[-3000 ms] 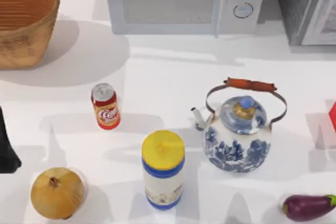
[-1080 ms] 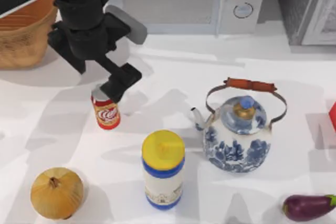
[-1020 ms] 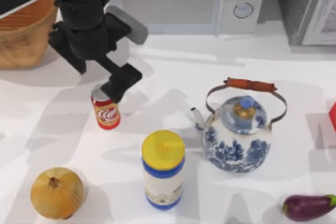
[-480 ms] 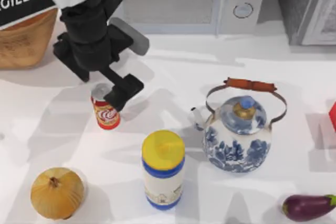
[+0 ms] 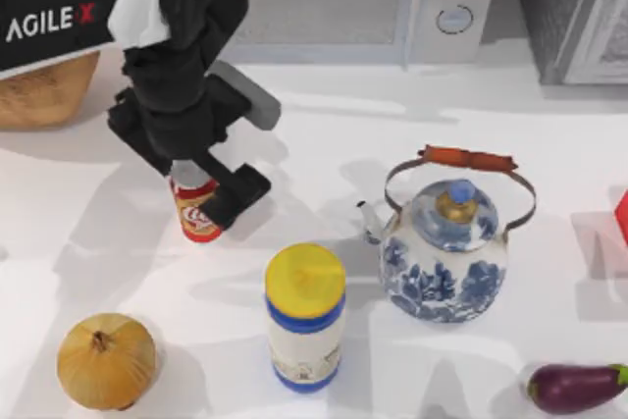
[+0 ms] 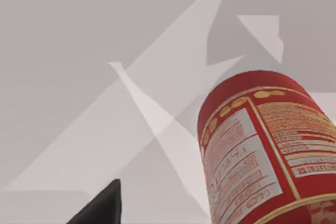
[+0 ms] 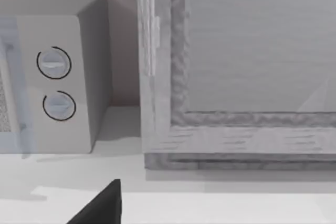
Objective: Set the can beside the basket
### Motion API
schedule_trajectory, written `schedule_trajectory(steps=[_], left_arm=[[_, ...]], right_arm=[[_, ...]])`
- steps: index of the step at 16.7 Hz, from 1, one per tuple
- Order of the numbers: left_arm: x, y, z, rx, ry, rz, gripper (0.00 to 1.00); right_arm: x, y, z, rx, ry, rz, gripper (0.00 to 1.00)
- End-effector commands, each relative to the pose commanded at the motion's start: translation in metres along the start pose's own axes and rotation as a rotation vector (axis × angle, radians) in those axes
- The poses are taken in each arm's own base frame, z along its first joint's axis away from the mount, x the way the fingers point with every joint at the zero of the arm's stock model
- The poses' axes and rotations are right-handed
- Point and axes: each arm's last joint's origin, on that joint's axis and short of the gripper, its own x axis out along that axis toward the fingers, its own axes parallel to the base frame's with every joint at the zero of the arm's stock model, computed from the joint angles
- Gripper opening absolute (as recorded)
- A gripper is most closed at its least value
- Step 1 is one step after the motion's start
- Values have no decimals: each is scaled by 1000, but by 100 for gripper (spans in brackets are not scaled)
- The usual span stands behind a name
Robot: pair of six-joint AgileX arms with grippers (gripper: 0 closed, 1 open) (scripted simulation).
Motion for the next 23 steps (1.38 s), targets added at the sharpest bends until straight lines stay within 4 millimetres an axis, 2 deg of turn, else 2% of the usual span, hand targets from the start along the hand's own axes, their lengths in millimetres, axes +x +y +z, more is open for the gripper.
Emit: schedule_trajectory(steps=[13,23], left_arm=[[0,0,0,0,0,0,2],[-1,1,-1,-4,-4,-2,0]], right_arm=[[0,0,0,0,0,0,100],[0,0,0,0,0,0,100]])
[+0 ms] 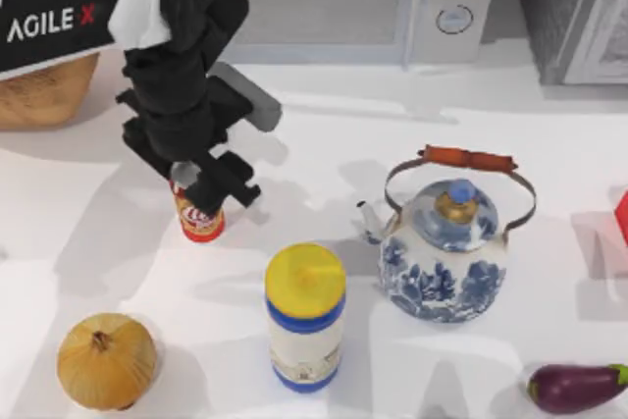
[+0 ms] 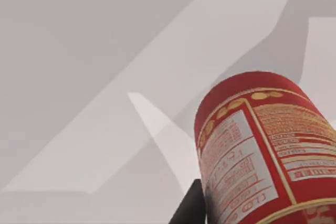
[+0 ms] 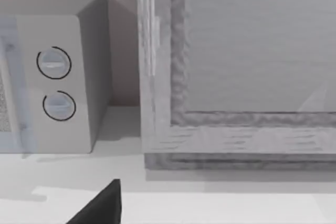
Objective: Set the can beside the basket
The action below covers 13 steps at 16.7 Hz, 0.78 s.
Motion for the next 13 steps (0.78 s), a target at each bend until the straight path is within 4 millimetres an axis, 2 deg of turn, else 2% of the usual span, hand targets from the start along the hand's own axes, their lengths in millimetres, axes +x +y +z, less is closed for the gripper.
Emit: schedule_trajectory(steps=[3,6,9,13], left_arm=[[-9,17,-17,-128,-61,-37,0],[-19,44,-56,-367,-95,-80,0],[-18,62,-96,-598,-34,-93,0],[-19,87,-119,-764,2,-9,0]], right_arm=[[0,0,0,0,0,0,100],[0,0,0,0,0,0,100],[0,0,0,0,0,0,100],[0,0,0,0,0,0,100]])
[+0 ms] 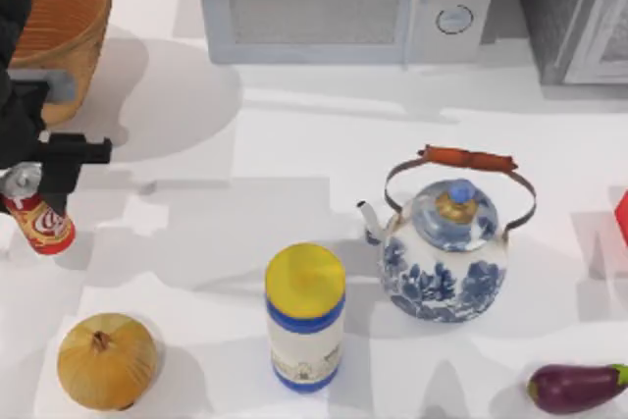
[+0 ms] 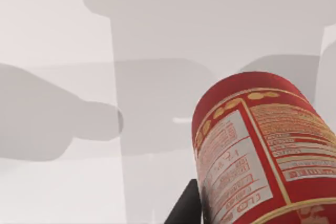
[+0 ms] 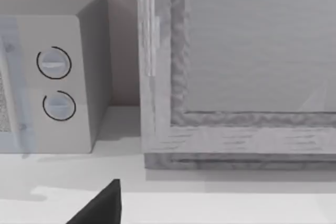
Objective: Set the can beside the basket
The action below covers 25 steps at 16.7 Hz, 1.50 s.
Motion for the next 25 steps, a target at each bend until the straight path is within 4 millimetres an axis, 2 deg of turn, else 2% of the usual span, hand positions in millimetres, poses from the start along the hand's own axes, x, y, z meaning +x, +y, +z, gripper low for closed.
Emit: schedule_trajectory(steps=[4,10,13,16,22,25], left_arm=[[-1,6,2,-18,-6,17,0],[-7,-6,-7,21,4,28,0],[2,-7,-12,24,50,37,0],[9,1,-5,-2,40,29,0],[7,6,2,-18,-6,17,0],[7,6,2,-18,-6,17,23]], right_arm=[[0,0,0,0,0,0,100],[0,0,0,0,0,0,100],[0,0,0,0,0,0,100],[0,0,0,0,0,0,100],[0,0,0,0,0,0,100],[0,0,0,0,0,0,100]])
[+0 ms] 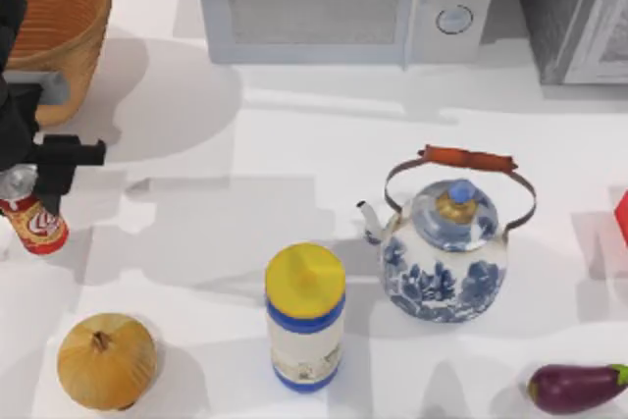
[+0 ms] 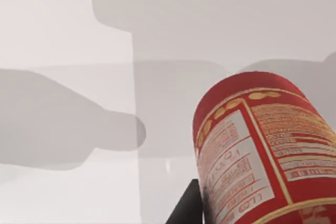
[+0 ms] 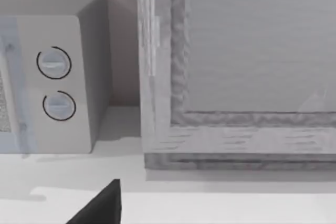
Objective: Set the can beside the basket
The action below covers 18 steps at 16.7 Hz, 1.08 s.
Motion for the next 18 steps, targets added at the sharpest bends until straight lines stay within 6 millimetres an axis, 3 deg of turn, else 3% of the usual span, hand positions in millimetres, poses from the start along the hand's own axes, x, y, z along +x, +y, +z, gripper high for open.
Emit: schedule_trajectory(steps=[10,18], left_arm=[[0,0,0,0,0,0,98],[0,0,0,0,0,0,100]], right_arm=[[0,0,0,0,0,0,100],[0,0,0,0,0,0,100]])
